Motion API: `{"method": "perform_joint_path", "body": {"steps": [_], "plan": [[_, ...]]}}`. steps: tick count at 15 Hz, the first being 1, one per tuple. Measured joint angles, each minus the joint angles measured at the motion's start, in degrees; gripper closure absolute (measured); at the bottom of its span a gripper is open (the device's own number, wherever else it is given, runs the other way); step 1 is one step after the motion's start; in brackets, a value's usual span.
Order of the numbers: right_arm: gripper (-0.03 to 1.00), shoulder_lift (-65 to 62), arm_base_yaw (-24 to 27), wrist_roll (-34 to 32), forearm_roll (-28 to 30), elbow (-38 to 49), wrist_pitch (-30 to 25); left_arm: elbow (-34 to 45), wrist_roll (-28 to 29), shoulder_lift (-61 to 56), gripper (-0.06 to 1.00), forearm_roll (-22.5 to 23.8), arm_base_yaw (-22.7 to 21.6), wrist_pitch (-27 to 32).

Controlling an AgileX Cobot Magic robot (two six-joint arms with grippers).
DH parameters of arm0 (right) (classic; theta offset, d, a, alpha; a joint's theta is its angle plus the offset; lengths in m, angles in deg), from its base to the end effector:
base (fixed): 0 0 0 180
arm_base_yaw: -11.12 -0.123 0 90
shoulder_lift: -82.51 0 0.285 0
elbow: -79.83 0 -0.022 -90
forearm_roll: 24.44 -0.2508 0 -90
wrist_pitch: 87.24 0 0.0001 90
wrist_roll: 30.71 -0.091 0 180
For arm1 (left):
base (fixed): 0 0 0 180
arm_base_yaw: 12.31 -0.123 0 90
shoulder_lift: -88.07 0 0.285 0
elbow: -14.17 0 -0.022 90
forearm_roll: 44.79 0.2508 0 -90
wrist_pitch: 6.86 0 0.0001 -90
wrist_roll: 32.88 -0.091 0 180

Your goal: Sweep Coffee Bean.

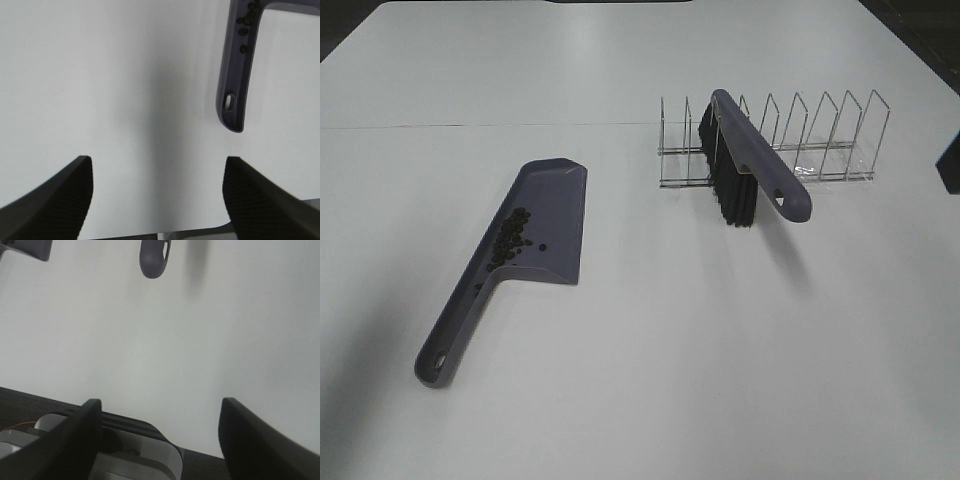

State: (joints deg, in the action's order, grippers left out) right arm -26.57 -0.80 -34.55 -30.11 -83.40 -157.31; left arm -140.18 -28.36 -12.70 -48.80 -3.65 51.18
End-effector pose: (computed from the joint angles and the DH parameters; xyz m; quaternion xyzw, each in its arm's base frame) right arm 0.1850 0.0477 0.3406 -0.0615 0.9781 0.0748 0.1841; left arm 0.2181 -0.0387 0.2730 0.0218 0.9882 -0.0489 0.1437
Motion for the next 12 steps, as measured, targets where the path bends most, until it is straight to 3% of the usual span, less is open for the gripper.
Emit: {"method": "perform_joint_path", "body": {"steps": [4,12], "plan": [[0.35,-12.38,0.0,0.0,0.23,7.1,-0.11,0.57,3.32,-7.85,0.3,4.01,0.0,-0.52],[0.35,-32.89,0.0,0.0,1.15,13.46,-0.23,1.15,3.95,-21.72,0.29,4.93,0.0,-0.06]]}}
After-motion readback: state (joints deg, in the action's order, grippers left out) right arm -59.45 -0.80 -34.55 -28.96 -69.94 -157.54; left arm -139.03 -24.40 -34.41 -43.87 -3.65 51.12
